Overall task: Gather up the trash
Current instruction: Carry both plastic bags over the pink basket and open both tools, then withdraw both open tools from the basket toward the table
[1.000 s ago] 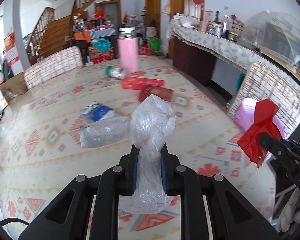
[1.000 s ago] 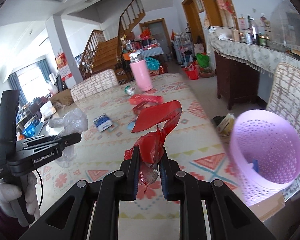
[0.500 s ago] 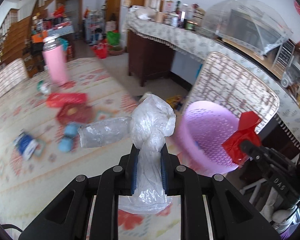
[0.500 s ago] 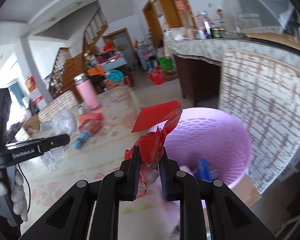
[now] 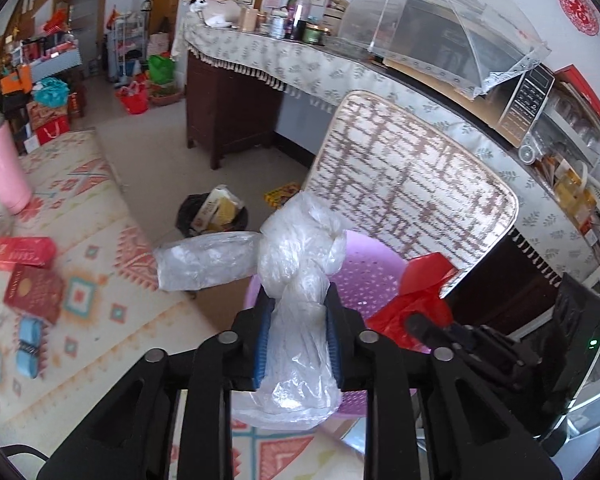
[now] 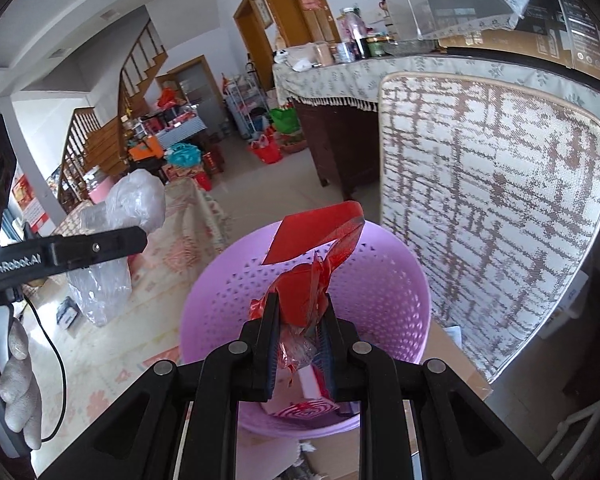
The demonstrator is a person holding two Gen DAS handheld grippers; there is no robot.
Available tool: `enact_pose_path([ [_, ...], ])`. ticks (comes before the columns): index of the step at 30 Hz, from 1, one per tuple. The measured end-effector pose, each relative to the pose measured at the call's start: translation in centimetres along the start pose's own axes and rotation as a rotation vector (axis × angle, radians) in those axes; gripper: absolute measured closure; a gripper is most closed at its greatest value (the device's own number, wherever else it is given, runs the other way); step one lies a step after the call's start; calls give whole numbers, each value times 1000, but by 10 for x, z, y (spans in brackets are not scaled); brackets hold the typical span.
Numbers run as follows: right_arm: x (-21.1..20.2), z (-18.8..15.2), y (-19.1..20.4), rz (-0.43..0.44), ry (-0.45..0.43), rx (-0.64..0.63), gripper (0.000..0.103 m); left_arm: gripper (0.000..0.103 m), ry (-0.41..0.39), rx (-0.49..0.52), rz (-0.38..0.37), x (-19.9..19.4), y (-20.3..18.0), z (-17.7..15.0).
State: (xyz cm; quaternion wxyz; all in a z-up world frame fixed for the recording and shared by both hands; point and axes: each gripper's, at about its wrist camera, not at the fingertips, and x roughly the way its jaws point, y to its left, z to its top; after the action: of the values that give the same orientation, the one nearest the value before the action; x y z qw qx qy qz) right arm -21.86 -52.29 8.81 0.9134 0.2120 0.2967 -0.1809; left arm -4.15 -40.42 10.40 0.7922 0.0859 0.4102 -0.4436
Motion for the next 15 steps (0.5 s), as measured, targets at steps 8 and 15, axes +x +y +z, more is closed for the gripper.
enact_pose_path([
  [8,9,0,-1,-2,2,15,58,35,-57,-7,27,-18,5,-7],
  [15,2,-1,15,15,-9,0,52,30,-79,0,103,-48,26,-35],
])
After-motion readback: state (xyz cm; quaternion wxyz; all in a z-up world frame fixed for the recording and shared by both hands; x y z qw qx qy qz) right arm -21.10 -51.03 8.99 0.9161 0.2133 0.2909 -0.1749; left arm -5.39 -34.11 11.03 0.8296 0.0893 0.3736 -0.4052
